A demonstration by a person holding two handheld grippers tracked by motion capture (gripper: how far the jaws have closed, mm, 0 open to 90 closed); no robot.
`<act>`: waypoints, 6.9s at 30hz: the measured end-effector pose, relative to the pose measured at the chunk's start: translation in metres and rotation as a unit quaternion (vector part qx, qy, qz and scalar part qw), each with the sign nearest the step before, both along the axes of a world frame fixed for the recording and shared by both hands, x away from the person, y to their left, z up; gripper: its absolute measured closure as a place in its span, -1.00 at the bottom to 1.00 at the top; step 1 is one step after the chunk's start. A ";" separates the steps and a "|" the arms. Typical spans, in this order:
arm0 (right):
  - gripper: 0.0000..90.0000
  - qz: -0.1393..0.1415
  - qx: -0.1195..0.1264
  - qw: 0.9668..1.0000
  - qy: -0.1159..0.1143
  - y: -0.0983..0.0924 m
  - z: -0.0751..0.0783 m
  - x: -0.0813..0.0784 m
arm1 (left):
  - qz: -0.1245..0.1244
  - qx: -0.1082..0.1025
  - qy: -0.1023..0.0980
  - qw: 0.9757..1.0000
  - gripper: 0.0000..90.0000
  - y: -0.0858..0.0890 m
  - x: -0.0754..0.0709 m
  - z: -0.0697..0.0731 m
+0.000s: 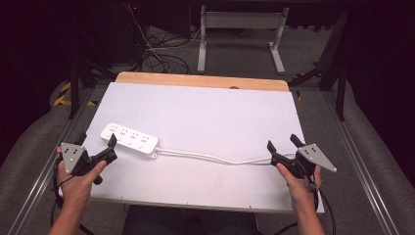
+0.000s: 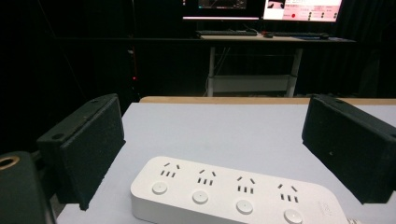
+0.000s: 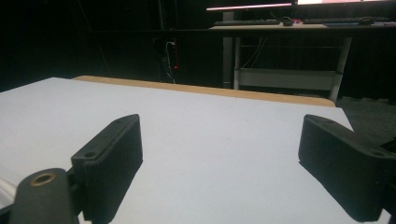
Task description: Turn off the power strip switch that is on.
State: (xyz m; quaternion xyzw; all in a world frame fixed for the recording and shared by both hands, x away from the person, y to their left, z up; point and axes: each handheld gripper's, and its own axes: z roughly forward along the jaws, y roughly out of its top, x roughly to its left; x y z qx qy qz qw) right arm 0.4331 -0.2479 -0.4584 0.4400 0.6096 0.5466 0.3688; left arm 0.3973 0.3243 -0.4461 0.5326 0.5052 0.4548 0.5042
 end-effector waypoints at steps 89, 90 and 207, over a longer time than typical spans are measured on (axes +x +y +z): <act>-0.62 0.021 -0.024 0.999 0.014 0.000 -0.002 -0.005 | -0.173 0.133 0.287 0.933 0.99 -0.048 0.072 -0.012; -0.62 0.021 -0.025 0.999 0.014 0.000 -0.001 -0.005 | -0.173 0.133 0.287 0.933 0.99 -0.048 0.072 -0.012; -0.60 0.023 -0.024 0.999 0.013 0.004 0.000 -0.007 | 0.001 -0.012 0.038 0.999 -0.27 0.021 0.026 0.016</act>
